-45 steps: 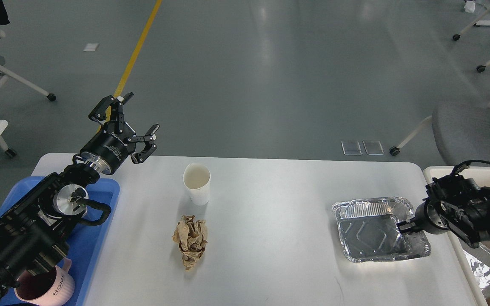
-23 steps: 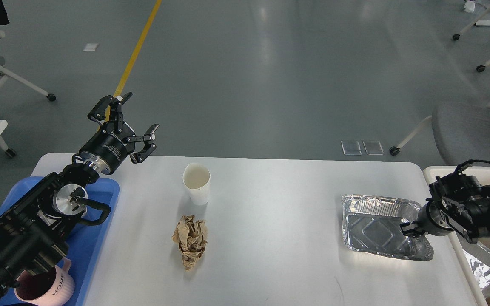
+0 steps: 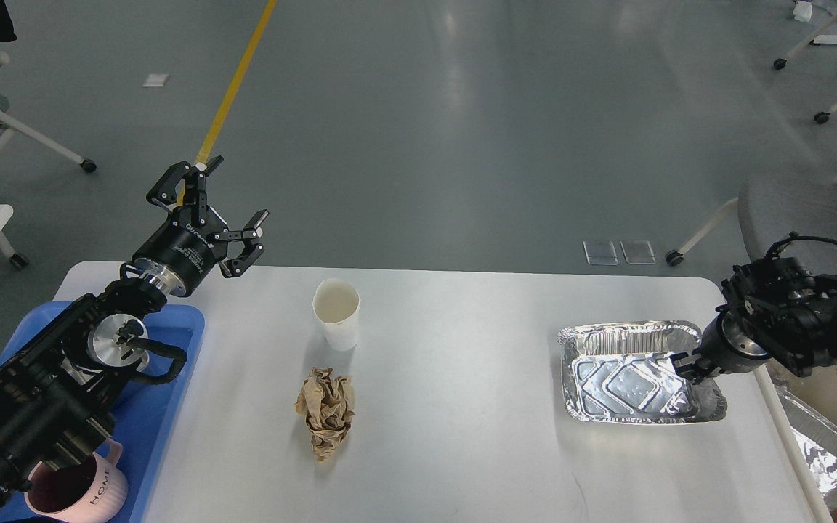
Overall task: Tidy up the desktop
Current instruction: 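Grasp the foil tray rim with the right gripper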
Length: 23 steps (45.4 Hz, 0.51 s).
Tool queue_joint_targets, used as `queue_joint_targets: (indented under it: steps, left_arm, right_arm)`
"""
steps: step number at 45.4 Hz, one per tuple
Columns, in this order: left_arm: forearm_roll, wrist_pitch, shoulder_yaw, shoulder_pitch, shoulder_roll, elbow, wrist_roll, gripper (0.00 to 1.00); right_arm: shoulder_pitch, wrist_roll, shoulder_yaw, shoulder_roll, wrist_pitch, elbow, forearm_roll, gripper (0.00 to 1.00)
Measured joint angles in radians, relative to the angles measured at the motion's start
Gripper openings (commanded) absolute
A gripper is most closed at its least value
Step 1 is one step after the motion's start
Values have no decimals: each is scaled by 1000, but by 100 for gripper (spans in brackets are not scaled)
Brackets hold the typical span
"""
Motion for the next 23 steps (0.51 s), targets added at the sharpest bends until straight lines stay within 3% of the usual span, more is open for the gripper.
queue_joint_targets:
  steps: [15, 23]
  left_arm:
    - [0, -1, 0, 0, 26, 0, 0, 98]
    - [0, -4, 1, 0, 30, 0, 0, 98]
  right_arm:
    - [119, -12, 22, -189, 66, 353, 47, 0]
    - [130, -66, 104, -297, 100, 513, 65, 0]
